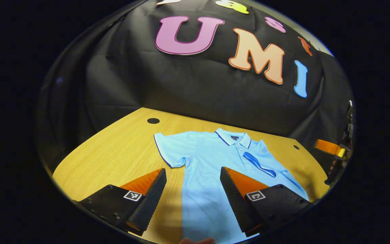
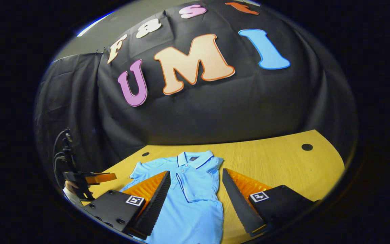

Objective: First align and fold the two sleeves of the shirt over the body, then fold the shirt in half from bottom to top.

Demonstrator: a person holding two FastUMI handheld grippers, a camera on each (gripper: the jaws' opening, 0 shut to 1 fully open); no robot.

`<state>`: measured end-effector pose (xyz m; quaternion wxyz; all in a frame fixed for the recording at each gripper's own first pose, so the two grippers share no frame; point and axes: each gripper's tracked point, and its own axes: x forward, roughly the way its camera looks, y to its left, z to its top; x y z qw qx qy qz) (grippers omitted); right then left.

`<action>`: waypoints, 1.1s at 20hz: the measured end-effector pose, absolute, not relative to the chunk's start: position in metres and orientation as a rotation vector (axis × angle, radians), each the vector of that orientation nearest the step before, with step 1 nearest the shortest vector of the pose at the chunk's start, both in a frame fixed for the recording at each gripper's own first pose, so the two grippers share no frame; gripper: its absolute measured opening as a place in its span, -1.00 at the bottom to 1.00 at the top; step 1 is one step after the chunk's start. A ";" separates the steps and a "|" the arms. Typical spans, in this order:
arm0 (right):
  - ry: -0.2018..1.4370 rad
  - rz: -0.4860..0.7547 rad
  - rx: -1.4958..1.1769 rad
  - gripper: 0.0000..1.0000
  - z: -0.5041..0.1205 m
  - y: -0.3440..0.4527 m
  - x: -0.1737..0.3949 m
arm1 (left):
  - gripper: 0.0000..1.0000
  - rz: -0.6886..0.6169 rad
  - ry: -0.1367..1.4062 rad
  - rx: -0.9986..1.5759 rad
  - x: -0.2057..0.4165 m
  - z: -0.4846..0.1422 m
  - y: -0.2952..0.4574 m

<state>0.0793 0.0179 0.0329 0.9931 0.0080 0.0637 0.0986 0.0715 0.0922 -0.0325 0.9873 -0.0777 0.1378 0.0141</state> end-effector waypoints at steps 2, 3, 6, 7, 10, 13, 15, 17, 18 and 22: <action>0.086 0.170 0.024 0.94 0.042 0.008 0.061 | 0.88 0.043 0.318 -0.162 0.089 -0.038 0.108; 0.079 0.152 0.029 0.93 0.042 0.002 0.051 | 0.87 0.047 0.336 -0.176 0.098 -0.041 0.114; 0.046 0.102 0.024 0.94 0.044 -0.013 0.026 | 0.87 0.045 0.385 -0.180 0.126 -0.045 0.129; 0.031 0.083 0.021 0.94 0.045 -0.018 0.020 | 0.88 0.055 0.399 -0.160 0.134 -0.045 0.138; 0.005 0.037 0.029 0.93 0.041 -0.027 -0.002 | 0.87 0.065 0.430 -0.117 0.163 -0.039 0.150; -0.007 -0.005 0.021 0.93 0.036 -0.034 -0.020 | 0.82 0.067 0.458 -0.111 0.188 -0.040 0.156; -0.025 -0.041 -0.003 0.94 0.037 -0.038 -0.032 | 0.81 0.087 0.486 -0.121 0.199 -0.046 0.162; -0.049 -0.070 -0.024 0.94 0.042 -0.040 -0.044 | 0.80 0.101 0.513 -0.130 0.204 -0.055 0.166; -0.058 -0.081 -0.029 0.94 0.044 -0.041 -0.049 | 0.80 0.108 0.522 -0.125 0.208 -0.059 0.169; -0.058 -0.128 -0.022 0.93 0.044 -0.052 -0.059 | 0.69 0.127 0.583 -0.071 0.212 -0.078 0.178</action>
